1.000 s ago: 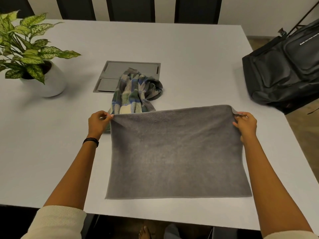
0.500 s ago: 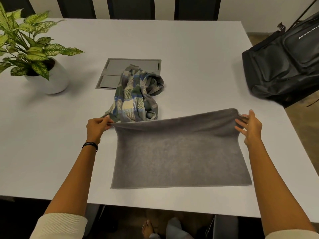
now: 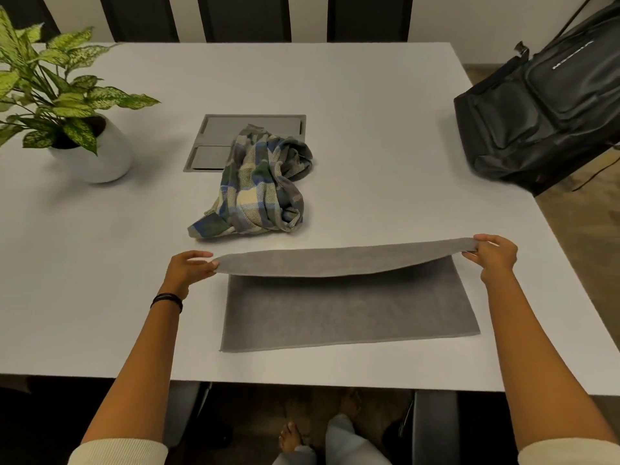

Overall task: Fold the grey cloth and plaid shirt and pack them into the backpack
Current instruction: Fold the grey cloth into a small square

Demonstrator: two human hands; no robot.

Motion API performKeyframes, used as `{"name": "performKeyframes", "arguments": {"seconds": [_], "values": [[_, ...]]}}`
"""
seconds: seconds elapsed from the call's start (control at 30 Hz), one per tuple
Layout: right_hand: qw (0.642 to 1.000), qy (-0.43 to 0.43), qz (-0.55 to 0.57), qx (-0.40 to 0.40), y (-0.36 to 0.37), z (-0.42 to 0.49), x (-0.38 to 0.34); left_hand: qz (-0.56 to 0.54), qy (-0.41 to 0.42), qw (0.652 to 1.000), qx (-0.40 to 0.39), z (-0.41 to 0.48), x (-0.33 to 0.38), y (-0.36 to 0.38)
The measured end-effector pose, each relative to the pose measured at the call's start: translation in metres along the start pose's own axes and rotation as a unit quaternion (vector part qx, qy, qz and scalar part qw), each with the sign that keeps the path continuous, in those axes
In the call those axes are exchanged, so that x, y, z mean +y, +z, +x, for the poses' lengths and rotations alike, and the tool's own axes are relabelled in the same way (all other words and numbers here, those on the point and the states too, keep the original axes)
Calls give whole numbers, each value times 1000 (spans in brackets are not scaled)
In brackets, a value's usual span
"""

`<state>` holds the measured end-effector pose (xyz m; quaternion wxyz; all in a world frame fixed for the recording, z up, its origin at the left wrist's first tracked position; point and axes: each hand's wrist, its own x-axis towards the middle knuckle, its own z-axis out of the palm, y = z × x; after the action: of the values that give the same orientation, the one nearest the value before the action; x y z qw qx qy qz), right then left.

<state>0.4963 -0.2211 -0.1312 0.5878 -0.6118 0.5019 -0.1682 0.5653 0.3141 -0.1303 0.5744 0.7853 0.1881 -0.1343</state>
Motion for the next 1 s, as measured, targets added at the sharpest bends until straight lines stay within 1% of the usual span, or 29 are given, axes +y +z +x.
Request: {"name": "performKeyframes", "arguments": {"seconds": [0.1, 0.23, 0.57, 0.83, 1.0], "values": [[999, -5, -33, 10, -14, -2, 7, 15, -42, 999, -19, -6, -7, -4], [999, 27, -38, 20, -32, -3, 22, 24, -103, 992, -64, -15, -19, -10], [997, 61, -26, 26, -68, -19, 70, 5, -179, 975, -131, -21, -67, -21], [995, 94, -25, 37, -84, -23, 109, 3, -208, 971, -115, -32, -108, -18], [993, 95, -39, 50, -87, -23, 131, 10, -182, 981, -64, -40, -127, -5]]}}
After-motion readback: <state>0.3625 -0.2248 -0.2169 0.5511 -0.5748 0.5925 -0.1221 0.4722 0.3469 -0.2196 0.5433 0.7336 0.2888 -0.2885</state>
